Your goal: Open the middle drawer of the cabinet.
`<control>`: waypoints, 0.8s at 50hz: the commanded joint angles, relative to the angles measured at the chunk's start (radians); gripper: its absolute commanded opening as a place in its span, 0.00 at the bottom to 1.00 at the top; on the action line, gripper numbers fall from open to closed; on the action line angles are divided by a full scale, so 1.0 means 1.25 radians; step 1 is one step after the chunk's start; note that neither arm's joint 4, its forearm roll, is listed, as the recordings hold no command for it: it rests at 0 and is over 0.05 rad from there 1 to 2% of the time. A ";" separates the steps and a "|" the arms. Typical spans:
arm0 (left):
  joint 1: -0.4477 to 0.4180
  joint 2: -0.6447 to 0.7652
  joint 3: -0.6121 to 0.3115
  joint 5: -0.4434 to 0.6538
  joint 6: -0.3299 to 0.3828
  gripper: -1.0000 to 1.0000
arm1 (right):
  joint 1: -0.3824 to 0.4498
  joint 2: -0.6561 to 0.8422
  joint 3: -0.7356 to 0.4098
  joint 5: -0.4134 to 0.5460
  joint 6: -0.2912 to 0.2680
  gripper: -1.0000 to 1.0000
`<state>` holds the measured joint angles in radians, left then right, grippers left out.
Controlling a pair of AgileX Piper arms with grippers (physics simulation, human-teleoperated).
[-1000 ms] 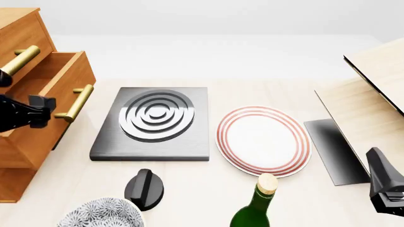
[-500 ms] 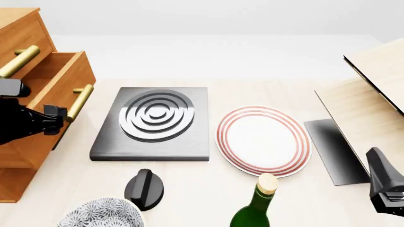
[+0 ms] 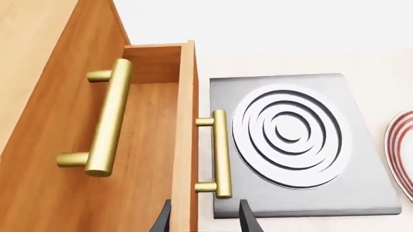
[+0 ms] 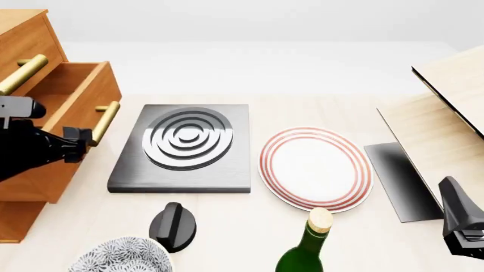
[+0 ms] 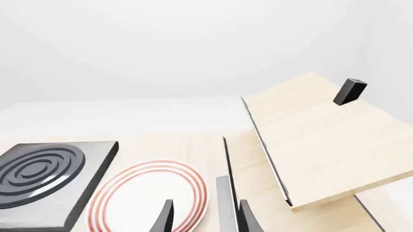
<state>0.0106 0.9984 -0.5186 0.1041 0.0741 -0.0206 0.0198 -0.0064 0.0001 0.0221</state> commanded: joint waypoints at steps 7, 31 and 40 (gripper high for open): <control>-0.098 0.047 0.000 -0.022 0.062 1.00 | 0.003 -0.001 0.001 -0.001 -0.003 1.00; -0.312 0.237 -0.107 -0.066 0.100 1.00 | 0.003 -0.002 0.001 -0.001 -0.003 1.00; -0.383 0.245 -0.144 -0.044 0.095 1.00 | 0.003 -0.001 0.001 -0.001 -0.003 1.00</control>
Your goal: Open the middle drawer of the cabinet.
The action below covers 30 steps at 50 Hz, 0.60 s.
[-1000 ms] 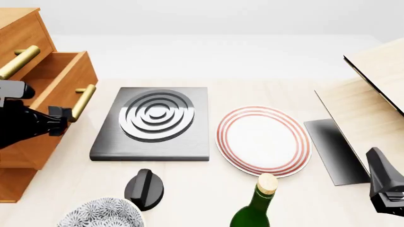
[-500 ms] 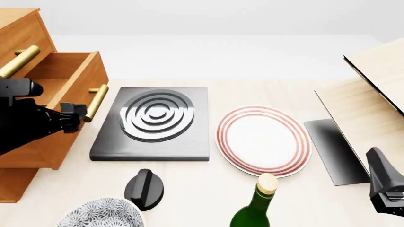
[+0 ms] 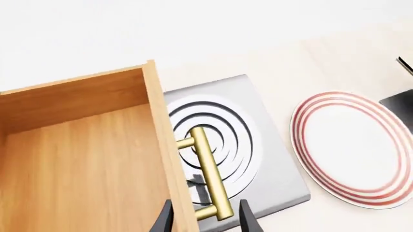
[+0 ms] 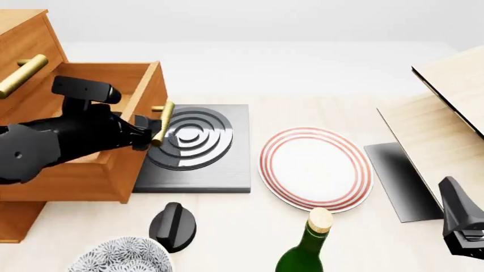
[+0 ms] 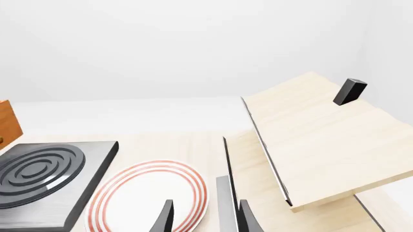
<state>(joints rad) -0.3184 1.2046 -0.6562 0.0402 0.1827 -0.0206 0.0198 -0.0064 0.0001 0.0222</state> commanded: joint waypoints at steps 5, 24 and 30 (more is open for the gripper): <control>-0.144 0.082 -0.031 0.006 0.000 1.00 | 0.003 -0.001 0.001 -0.001 -0.003 1.00; -0.175 -0.047 -0.064 0.066 -0.028 1.00 | 0.002 -0.001 0.001 -0.001 -0.003 1.00; -0.173 -0.231 -0.063 0.099 -0.035 1.00 | 0.002 -0.001 0.001 -0.001 -0.003 1.00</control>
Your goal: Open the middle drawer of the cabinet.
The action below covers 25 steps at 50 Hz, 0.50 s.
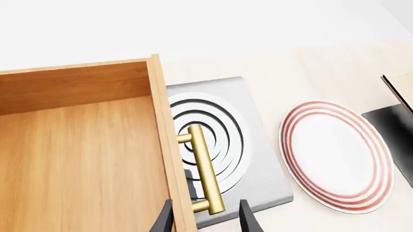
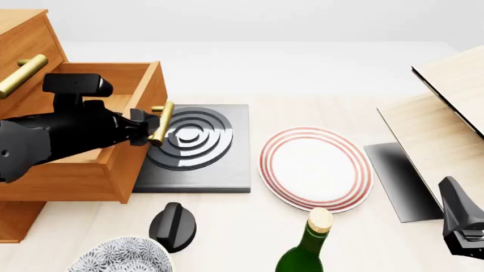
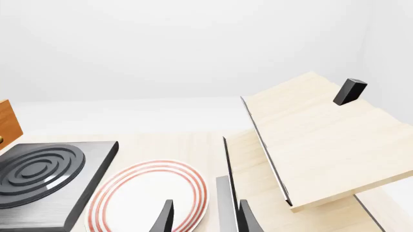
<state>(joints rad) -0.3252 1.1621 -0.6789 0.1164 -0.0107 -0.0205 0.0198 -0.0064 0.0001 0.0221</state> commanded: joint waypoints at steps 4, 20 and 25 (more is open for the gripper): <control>-0.185 -0.286 -0.039 0.044 0.134 1.00 | 0.003 -0.001 0.001 -0.001 -0.003 1.00; 0.000 -0.834 -0.059 0.354 0.257 1.00 | 0.003 -0.002 0.001 -0.001 -0.003 1.00; 0.049 -0.929 -0.114 0.442 0.282 1.00 | 0.003 -0.001 0.001 -0.001 -0.003 1.00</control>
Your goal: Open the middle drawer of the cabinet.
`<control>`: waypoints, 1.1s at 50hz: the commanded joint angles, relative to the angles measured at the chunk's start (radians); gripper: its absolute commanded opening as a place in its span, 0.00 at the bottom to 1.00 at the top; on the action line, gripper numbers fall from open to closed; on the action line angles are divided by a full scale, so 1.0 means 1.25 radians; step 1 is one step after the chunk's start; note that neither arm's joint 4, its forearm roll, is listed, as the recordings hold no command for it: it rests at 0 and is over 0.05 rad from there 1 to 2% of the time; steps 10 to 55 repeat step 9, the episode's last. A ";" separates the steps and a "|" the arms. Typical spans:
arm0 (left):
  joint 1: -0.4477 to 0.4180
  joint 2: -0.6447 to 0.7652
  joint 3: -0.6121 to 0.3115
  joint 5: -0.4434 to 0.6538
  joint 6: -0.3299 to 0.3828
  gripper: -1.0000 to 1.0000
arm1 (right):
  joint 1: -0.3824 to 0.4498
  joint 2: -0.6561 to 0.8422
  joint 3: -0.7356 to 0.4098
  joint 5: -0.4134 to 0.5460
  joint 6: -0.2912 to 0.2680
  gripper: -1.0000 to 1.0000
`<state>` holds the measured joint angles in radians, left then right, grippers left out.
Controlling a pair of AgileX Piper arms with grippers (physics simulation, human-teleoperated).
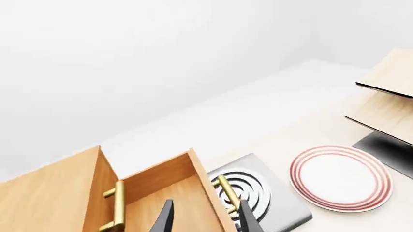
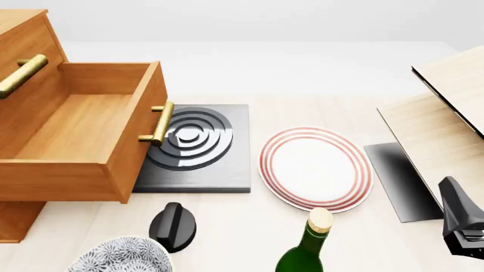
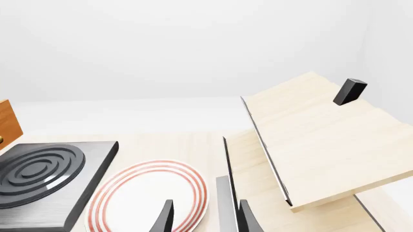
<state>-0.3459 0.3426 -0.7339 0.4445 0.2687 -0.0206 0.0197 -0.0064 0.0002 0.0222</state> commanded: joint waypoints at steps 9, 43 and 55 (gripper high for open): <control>0.260 -0.274 -0.326 0.252 0.030 1.00 | 0.003 -0.001 0.001 -0.001 -0.003 1.00; 0.260 -0.274 -0.326 0.252 0.030 1.00 | 0.003 -0.001 0.001 -0.001 -0.003 1.00; 0.260 -0.274 -0.326 0.252 0.030 1.00 | 0.003 -0.001 0.001 -0.001 -0.003 1.00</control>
